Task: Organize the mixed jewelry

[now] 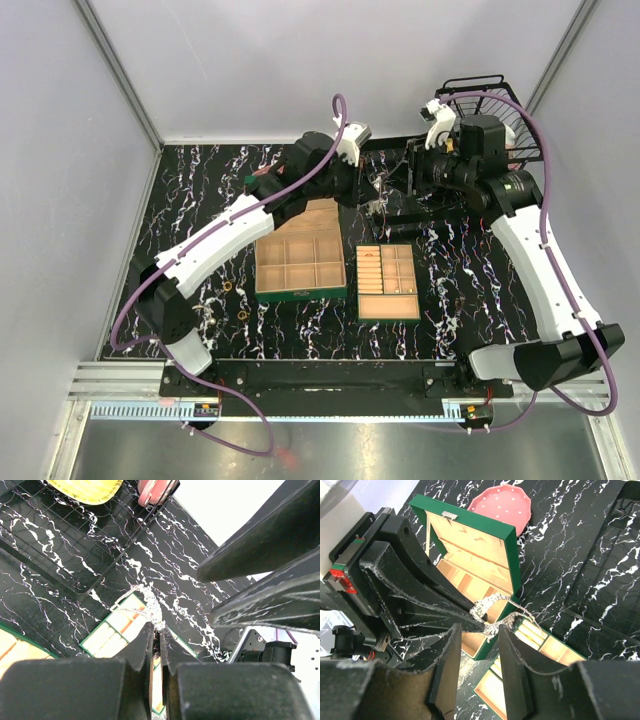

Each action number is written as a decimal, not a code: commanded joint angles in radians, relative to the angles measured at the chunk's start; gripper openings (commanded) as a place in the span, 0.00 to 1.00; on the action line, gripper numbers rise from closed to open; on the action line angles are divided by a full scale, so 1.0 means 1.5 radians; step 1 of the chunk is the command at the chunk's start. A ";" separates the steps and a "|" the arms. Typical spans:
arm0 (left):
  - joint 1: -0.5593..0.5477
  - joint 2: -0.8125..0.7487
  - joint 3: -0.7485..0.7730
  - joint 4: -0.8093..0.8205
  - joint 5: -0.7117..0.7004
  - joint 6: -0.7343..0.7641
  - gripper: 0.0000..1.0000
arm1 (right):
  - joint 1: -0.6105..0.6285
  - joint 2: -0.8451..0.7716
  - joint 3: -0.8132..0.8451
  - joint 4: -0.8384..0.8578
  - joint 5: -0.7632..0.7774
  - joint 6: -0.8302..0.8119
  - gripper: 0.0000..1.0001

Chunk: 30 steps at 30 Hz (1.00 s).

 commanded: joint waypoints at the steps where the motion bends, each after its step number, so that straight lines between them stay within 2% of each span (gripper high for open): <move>1: 0.005 -0.049 -0.010 0.030 0.026 0.021 0.00 | -0.008 -0.041 -0.008 -0.003 0.047 -0.034 0.42; 8: 0.005 -0.064 -0.029 0.004 0.086 0.047 0.00 | -0.060 -0.069 -0.033 -0.009 0.058 -0.049 0.43; 12: 0.004 -0.056 -0.051 0.004 0.134 0.028 0.00 | -0.113 -0.078 -0.044 -0.013 0.046 -0.055 0.43; 17: -0.006 -0.039 -0.063 0.000 0.170 0.001 0.00 | -0.142 -0.090 -0.061 -0.023 0.063 -0.070 0.43; 30: -0.081 -0.011 -0.036 0.008 0.209 -0.040 0.00 | -0.230 -0.109 -0.135 -0.051 0.143 -0.096 0.43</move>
